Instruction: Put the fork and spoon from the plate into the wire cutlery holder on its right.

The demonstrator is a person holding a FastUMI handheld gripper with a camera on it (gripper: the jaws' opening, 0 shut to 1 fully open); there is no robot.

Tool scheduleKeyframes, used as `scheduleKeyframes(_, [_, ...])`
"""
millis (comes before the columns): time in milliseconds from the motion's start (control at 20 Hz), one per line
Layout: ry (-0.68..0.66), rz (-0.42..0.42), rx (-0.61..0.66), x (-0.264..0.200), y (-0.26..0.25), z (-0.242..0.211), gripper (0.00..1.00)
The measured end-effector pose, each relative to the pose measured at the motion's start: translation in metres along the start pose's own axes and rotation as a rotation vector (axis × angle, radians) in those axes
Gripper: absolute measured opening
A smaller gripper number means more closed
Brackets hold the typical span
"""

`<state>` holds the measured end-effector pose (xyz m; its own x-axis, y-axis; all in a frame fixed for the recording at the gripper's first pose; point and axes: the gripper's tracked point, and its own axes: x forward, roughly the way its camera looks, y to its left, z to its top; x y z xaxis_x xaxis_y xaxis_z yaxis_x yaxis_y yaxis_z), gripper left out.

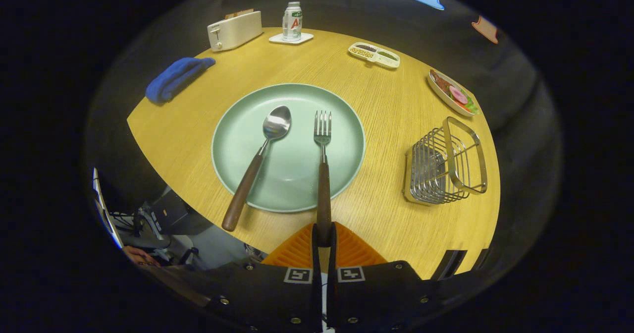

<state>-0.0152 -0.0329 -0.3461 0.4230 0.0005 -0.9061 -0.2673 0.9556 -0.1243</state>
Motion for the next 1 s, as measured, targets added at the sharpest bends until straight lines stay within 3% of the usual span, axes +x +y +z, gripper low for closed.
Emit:
scheduleKeyframes(550, [0.092,0.098,-0.060,-0.070,-0.015,0.013,0.04])
scheduleKeyframes(700, [0.123,0.086,-0.105,-0.091,-0.028,0.013,0.04])
scheduleKeyframes(1000, [0.128,0.079,-0.078,-0.133,-0.056,0.015,0.04])
